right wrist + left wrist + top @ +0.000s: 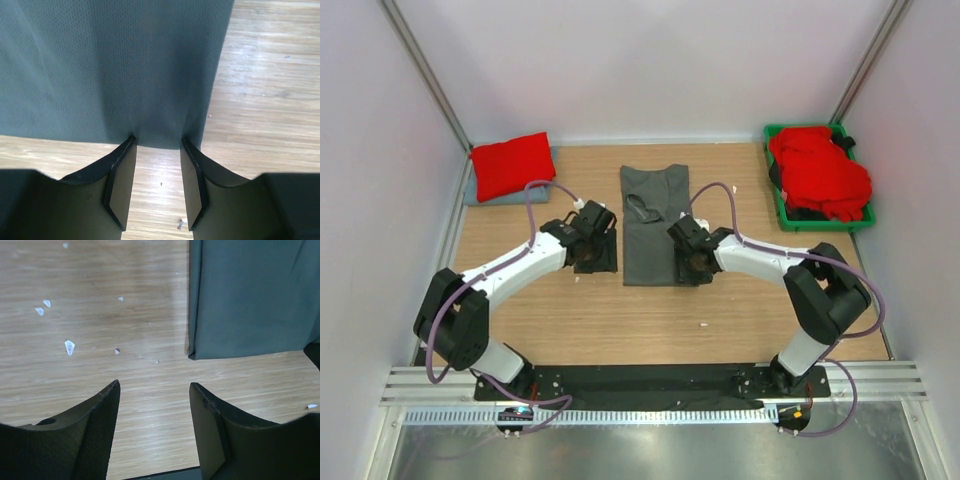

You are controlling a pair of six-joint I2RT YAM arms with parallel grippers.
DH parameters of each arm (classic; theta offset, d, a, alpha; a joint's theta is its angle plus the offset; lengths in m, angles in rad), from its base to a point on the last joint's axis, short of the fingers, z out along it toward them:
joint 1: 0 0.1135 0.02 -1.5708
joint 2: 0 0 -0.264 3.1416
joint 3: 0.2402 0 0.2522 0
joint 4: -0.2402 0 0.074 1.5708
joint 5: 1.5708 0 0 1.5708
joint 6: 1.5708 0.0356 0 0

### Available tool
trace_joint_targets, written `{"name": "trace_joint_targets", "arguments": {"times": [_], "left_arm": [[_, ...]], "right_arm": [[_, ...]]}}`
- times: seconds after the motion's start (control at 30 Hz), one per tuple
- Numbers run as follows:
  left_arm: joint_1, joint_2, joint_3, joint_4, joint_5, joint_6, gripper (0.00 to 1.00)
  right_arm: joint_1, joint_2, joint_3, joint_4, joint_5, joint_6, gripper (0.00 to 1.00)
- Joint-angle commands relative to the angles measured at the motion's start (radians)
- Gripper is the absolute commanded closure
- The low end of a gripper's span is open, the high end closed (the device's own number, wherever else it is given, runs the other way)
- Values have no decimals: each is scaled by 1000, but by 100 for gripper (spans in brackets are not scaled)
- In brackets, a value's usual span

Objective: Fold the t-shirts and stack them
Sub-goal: Fold the tshirt

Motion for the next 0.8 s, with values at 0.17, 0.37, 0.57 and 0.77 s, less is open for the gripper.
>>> {"name": "trace_joint_targets", "arguments": {"times": [0.17,0.37,0.57,0.77], "left_arm": [[-35,-32,-86,132,18,-132,42],[-48,-57,-139,194,11,-193,43],[-51,-39,-183,270,34,-236,43],[-51,-22,-241,375,67,-287,43]], "right_arm": [[2,-184,-34,-57,101,0,49],[-24,-321,-90,-43,59,21,36],[-130,-375,-217,76,-102,24,34],[-212,-367,-306,195,-257,30,36]]}}
